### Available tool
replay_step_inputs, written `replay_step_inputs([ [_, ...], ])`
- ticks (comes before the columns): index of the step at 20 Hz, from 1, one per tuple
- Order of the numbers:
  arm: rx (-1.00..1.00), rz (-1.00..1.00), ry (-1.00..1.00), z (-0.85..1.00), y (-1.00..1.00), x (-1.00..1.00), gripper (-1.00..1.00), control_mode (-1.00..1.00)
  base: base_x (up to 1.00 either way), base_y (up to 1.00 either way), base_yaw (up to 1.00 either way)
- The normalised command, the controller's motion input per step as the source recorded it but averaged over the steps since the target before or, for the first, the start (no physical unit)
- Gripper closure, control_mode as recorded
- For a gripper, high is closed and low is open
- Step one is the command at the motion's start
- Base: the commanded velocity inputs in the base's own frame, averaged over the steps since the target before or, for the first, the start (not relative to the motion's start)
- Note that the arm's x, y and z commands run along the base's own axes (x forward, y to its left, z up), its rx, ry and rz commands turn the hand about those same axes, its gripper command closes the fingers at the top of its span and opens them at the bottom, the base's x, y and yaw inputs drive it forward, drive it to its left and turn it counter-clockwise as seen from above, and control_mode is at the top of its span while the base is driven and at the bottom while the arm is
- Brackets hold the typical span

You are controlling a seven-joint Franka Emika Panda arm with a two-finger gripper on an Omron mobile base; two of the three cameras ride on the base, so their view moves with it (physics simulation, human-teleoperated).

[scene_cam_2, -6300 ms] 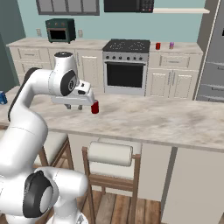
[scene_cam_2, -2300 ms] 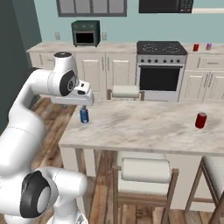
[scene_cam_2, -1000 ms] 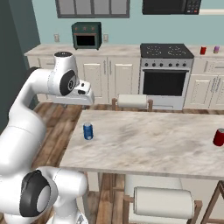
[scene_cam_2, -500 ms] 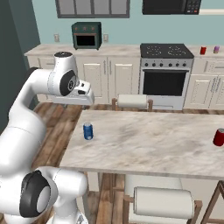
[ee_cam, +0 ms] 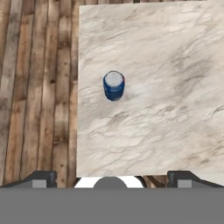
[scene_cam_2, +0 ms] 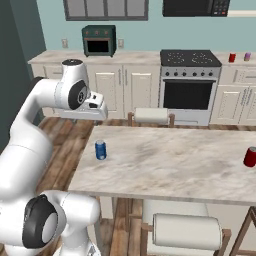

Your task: Four empty soda cans are scattered around the kitchen. Gather all the cans and cluster them next to the stove for recycling.

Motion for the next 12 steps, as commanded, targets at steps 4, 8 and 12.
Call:
replay_step_inputs([
  [4, 0.00, -0.03, 0.00, 0.00, 0.00, 0.22, -1.00, -1.00, 0.00, 0.00, 0.00],
  [8, 0.00, -0.01, 0.00, 0.00, 0.00, 0.32, -1.00, -1.00, 0.00, 0.00, 0.00],
  [12, 0.00, -0.03, 0.00, -0.04, 0.03, 0.39, -1.00, -1.00, 0.00, 0.00, 0.00],
])
